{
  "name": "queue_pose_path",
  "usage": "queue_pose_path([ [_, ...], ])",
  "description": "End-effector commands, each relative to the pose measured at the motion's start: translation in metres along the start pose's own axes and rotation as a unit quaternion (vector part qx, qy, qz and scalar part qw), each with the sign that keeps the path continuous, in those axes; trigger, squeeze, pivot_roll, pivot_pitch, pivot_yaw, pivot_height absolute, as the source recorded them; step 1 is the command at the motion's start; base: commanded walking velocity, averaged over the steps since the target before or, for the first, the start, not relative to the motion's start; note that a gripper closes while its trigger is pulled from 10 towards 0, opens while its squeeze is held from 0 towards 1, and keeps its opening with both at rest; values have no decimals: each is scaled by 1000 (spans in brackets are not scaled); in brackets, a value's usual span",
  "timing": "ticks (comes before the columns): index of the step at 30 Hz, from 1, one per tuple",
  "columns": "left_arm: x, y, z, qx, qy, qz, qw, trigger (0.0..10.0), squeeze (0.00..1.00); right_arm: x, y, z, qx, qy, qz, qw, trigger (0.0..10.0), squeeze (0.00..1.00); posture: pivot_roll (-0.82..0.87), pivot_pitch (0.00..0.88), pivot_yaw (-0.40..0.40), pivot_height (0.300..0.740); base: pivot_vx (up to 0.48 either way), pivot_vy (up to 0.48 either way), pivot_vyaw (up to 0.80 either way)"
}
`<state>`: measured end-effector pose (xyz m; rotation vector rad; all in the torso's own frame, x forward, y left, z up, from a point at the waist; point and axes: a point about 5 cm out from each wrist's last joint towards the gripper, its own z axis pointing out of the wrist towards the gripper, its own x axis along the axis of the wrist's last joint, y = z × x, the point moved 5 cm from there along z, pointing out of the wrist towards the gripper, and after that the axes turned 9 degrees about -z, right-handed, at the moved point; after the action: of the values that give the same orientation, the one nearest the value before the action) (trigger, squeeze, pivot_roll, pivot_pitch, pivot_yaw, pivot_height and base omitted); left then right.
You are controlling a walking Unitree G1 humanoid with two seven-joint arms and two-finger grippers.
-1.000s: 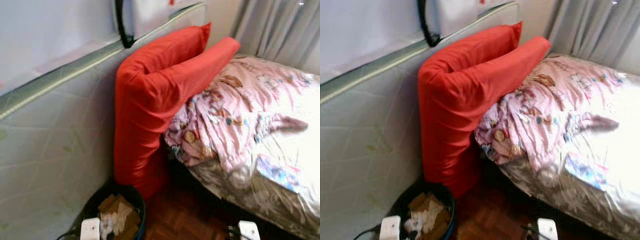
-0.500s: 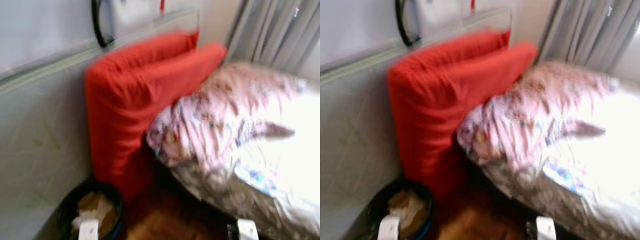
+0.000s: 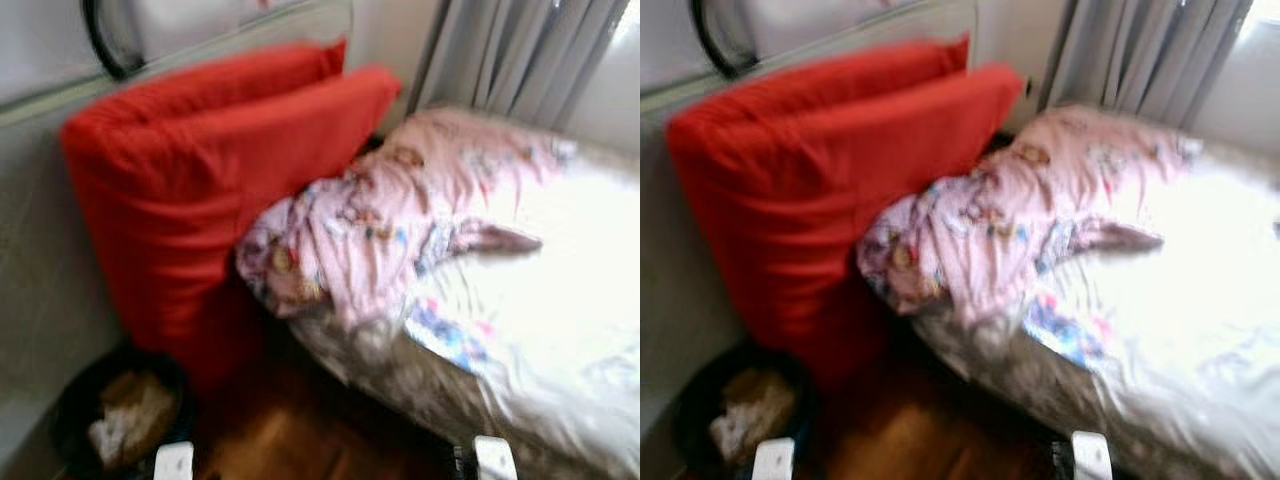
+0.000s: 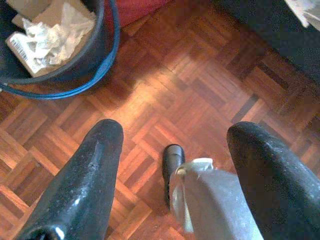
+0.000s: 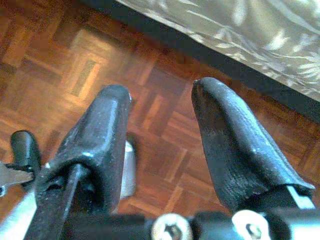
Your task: Clean up the room
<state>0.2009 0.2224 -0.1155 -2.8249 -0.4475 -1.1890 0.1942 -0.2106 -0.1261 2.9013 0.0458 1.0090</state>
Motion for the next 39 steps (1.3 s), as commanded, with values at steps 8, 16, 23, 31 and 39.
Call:
queue_pose_path([
  [8, -1, 5, 1, -6, -4, 1, 1000, 10000, 0, -5, 5, -2, -11, -7, 12, 1000, 10000, 0, 1, 95, -26, 740, 0, -406, 0],
  [16, 0, 6, 1, -7, -5, 1, 1000, 10000, 0, -6, 5, -1, -11, -11, 12, 1000, 10000, 0, 0, 97, -27, 740, 0, -405, -571],
  [23, -1, 5, 1, -6, -6, 1, 1000, 10000, 0, -6, 5, -1, -12, -13, 11, 1000, 10000, 0, -2, 97, -26, 740, 0, -406, -755],
  [31, 0, 5, 1, -8, -5, 2, 1000, 10000, 0, -6, 5, -1, -13, -12, 12, 1000, 10000, 0, -4, 93, -24, 740, 0, -406, -732],
  [39, 0, 5, 1, -8, -5, 4, 1000, 10000, 0, -5, 5, -1, -14, -6, 14, 1000, 10000, 0, 0, 86, -22, 740, 0, -406, -52],
])
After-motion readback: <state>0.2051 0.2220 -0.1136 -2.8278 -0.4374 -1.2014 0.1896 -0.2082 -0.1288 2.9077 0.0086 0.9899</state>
